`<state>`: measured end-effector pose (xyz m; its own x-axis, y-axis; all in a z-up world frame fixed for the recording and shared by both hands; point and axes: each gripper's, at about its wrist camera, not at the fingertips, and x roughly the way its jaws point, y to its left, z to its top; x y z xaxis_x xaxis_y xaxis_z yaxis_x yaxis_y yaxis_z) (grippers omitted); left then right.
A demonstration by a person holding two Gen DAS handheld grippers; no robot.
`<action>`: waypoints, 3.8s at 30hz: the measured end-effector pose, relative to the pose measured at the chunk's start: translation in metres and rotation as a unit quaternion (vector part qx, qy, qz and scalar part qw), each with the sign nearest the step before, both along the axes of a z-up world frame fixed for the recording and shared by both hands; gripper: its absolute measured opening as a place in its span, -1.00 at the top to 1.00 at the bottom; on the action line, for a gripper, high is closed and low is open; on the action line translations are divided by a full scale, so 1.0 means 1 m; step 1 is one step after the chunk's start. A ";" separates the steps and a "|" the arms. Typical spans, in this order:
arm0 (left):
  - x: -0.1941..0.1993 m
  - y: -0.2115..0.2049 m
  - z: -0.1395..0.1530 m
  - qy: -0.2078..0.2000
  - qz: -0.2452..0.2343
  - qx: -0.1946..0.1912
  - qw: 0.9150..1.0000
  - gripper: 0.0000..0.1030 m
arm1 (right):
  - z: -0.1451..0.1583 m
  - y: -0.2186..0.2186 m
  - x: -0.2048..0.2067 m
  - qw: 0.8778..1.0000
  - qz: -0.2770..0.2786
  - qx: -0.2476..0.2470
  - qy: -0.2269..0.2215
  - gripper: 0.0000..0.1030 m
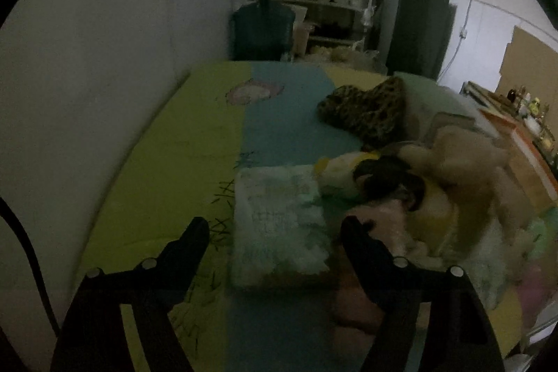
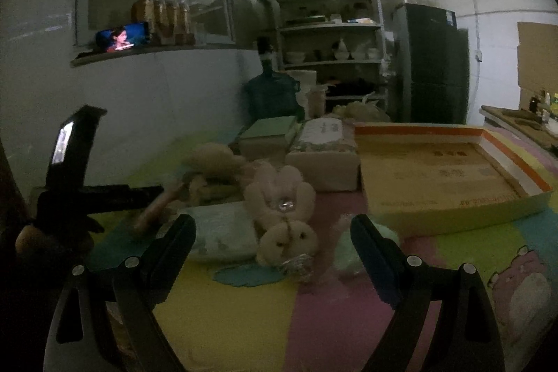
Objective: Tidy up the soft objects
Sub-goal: 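Grasp the white-green packaged towel with the left gripper while the right grasps the green puff, then carry both items over the cardboard tray and lower them inside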
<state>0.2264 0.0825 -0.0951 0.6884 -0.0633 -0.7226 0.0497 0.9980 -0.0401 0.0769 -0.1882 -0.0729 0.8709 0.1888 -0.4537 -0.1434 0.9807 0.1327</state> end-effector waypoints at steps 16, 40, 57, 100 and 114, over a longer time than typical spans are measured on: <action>-0.035 0.029 0.017 -0.056 0.059 -0.053 0.995 0.17 | -0.020 -0.048 -0.004 0.997 -0.063 -0.001 0.035 -0.76; -0.109 -0.027 0.055 -0.120 0.005 -0.035 0.992 0.16 | -0.040 -0.064 0.026 0.994 -0.044 0.059 0.081 0.07; -0.109 -0.118 0.084 -0.154 -0.082 -0.064 0.983 0.16 | 0.010 -0.111 -0.015 0.995 -0.070 0.062 -0.019 0.07; 0.004 -0.359 0.004 0.048 -0.189 -0.052 0.979 0.14 | -0.020 -0.272 0.083 0.990 -0.108 -0.028 0.089 0.06; -0.010 -0.354 0.014 0.011 -0.227 -0.084 0.970 -0.62 | -0.024 -0.284 0.083 0.988 -0.109 0.008 0.108 -0.32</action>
